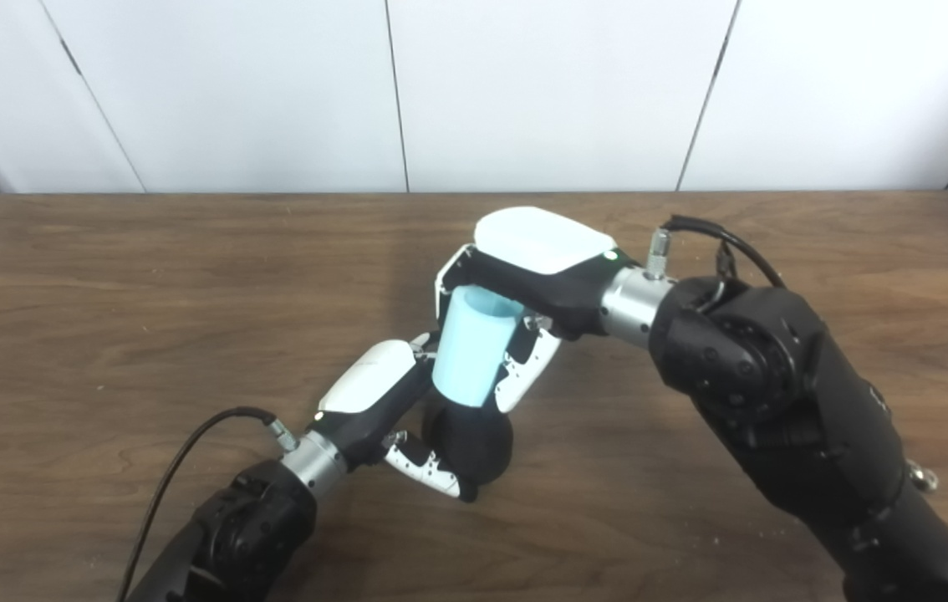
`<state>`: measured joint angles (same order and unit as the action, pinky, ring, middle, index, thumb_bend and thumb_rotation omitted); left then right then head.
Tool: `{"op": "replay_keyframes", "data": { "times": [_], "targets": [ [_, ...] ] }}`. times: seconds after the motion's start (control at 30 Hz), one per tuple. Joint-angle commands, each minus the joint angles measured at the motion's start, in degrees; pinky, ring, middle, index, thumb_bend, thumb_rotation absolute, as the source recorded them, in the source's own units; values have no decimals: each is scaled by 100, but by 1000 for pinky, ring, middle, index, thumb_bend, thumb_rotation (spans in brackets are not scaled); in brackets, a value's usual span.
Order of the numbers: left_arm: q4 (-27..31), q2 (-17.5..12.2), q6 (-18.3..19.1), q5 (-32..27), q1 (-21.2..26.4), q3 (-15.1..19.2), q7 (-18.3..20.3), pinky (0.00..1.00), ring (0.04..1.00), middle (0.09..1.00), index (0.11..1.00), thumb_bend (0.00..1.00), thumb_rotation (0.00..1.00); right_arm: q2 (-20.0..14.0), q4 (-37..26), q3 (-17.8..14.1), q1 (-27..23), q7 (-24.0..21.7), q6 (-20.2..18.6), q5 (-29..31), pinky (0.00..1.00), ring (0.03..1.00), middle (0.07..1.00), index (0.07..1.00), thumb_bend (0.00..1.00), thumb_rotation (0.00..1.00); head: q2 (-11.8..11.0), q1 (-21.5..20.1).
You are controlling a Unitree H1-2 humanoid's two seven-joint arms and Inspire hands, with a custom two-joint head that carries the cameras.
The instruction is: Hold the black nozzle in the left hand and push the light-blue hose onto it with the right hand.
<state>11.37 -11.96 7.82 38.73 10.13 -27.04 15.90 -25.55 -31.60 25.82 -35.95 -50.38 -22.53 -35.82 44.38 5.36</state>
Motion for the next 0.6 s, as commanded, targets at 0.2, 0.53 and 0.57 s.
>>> {"op": "replay_keyframes", "data": {
  "times": [0.2, 0.53, 0.57],
  "targets": [
    [-268, -14, 193, 96, -53, -137, 297, 1000, 717, 495, 482, 522, 0, -180, -302, 619, -151, -453, 388, -344, 343, 450, 475, 457, 502, 0, 8, -11],
    [-257, -10, 312, 84, 21, -149, 414, 1000, 718, 495, 483, 522, 0, -184, -576, 684, -208, -471, 976, -942, 259, 396, 503, 554, 487, 0, 37, -27],
    [-246, -17, 323, 81, 23, -143, 429, 1000, 718, 496, 482, 522, 0, -196, -592, 655, -180, -440, 1060, -989, 263, 399, 506, 551, 488, 0, 37, -27]
  ]
}}
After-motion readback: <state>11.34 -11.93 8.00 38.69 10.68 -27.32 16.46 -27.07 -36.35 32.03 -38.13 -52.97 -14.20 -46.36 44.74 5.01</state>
